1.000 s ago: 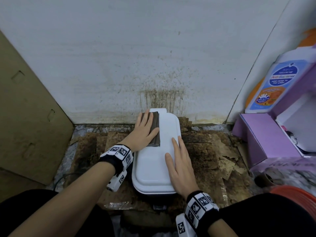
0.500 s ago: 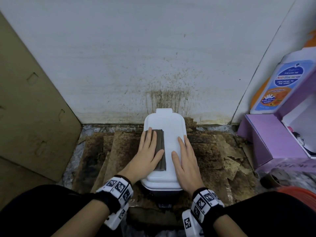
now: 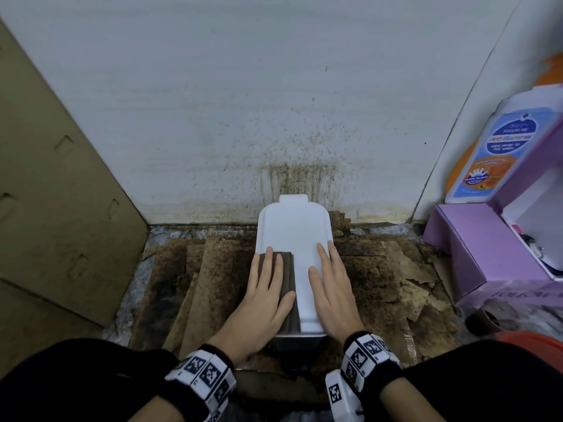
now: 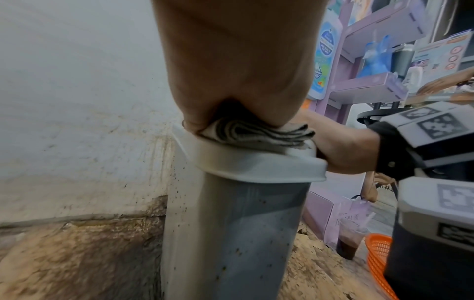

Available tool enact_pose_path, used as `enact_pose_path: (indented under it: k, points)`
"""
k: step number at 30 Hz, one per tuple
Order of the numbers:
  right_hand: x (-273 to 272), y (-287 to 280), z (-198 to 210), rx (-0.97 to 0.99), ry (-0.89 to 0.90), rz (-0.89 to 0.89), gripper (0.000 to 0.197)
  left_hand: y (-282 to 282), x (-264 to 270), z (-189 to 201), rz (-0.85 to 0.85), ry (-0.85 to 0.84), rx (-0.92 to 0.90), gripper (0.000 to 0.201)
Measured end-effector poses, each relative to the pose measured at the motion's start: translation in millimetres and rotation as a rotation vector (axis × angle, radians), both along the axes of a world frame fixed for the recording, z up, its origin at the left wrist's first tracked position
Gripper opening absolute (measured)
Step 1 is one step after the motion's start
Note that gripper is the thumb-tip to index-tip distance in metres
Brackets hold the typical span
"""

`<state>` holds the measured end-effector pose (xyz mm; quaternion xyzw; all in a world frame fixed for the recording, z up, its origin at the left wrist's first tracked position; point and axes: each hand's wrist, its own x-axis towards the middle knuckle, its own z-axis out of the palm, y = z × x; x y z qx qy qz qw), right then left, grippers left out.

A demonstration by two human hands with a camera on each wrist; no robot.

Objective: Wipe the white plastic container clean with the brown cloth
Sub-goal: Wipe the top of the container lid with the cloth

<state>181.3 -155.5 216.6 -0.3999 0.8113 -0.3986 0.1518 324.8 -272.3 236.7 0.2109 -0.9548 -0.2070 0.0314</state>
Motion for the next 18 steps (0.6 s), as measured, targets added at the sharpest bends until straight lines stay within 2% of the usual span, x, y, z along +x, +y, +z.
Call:
enact_pose_path:
  k: [1, 4, 8, 14, 18]
  points:
    - [0.4, -0.1, 0.2, 0.004, -0.002, 0.001, 0.058, -2.7, -2.8, 0.0, 0.007, -0.002, -0.009, 0.085]
    - [0.2, 0.1, 2.0, 0.013, -0.017, 0.007, 0.059, -9.6, -15.2, 11.8, -0.026, -0.072, 0.043, 0.065]
    - [0.2, 0.6, 3.4, 0.005, -0.037, 0.011, 0.058, -35.8, -38.6, 19.0, 0.003, -0.173, 0.149, 0.073]
    - [0.3, 1.5, 6.2, -0.004, -0.088, 0.015, 0.059, -37.9, -56.3, 35.0, -0.016, -0.196, 0.004, 0.07]
    - [0.7, 2.2, 7.0, 0.009, -0.09, 0.024, 0.057, -41.0, -51.5, 7.3, 0.017, -0.077, -0.041, 0.102]
